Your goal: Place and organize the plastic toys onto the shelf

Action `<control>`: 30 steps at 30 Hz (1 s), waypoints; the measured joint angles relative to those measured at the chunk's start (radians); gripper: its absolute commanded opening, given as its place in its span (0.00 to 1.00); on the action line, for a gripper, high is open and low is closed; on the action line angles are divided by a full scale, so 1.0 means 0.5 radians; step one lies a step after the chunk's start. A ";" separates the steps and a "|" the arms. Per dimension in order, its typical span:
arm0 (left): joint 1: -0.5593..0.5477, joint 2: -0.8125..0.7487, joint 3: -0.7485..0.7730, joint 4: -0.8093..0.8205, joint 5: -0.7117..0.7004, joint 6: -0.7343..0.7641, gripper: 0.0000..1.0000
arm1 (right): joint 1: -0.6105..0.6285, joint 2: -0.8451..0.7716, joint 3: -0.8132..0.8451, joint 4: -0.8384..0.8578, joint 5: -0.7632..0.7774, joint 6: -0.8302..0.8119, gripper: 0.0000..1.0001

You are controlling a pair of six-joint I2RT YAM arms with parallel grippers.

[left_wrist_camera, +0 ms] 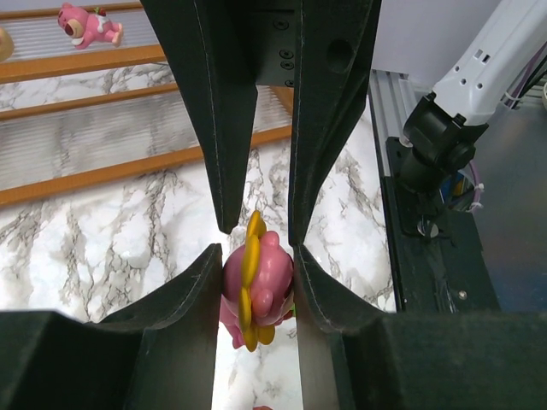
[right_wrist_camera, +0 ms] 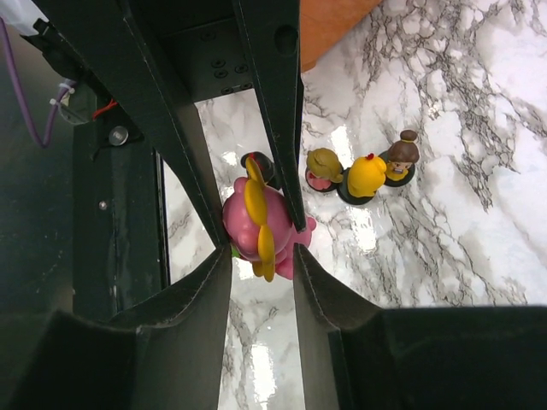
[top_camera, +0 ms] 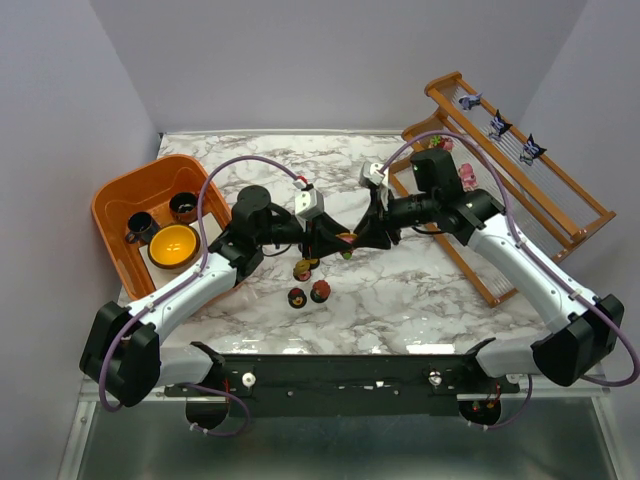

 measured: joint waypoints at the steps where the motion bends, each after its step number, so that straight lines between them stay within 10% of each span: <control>1: 0.000 0.000 -0.002 -0.001 -0.001 -0.001 0.00 | 0.000 0.003 0.002 -0.008 0.000 -0.005 0.39; 30: 0.004 -0.001 -0.078 0.127 0.001 -0.084 0.00 | 0.008 0.016 -0.146 0.047 0.035 0.226 0.01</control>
